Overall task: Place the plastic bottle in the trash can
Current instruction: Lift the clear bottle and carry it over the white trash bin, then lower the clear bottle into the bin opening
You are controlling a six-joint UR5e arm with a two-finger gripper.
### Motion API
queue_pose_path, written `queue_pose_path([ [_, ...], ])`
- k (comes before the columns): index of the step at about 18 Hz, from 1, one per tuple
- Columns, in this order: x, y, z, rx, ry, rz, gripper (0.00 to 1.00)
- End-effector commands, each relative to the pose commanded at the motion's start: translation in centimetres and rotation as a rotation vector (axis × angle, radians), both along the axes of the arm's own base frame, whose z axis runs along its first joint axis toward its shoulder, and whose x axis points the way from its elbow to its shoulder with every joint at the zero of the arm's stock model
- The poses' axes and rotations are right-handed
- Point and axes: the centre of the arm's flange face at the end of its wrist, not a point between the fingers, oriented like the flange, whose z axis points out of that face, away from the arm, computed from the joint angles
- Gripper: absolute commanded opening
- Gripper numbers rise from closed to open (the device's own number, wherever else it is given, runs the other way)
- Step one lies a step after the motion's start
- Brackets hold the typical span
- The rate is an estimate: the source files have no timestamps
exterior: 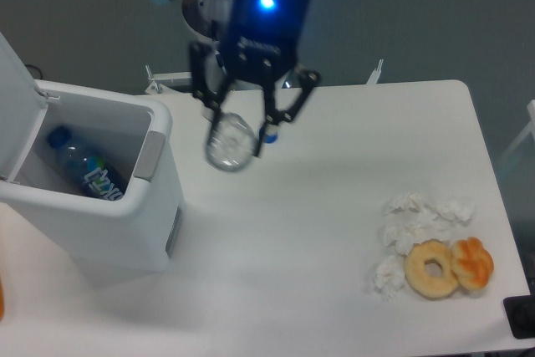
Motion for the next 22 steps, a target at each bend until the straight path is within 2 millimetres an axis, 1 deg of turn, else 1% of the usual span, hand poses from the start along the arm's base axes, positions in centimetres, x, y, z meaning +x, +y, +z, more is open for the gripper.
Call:
queue_pose_path([
  [3, 2.4, 0.9, -0.4, -0.003, -0.021, -0.032, 0.55],
  [5, 3.6, 1.4, -0.6, -0.006, -0.027, -0.053, 0.55],
  [8, 6.1, 2.6, -1.4, -0.017, -0.038, -0.103, 0.55],
  [10, 7.3, 3.1, -1.5, -0.015, -0.045, -0.133, 0.55],
  [15, 8.4, 3.5, -1.5, 0.002, -0.067, -0.174, 0.55],
  [19, 9.6, 4.3, -2.7, -0.011, -0.089, -0.205, 0.55],
  [22, 10.3, 5.0, -4.4, -0.030, -0.125, -0.226, 0.55],
])
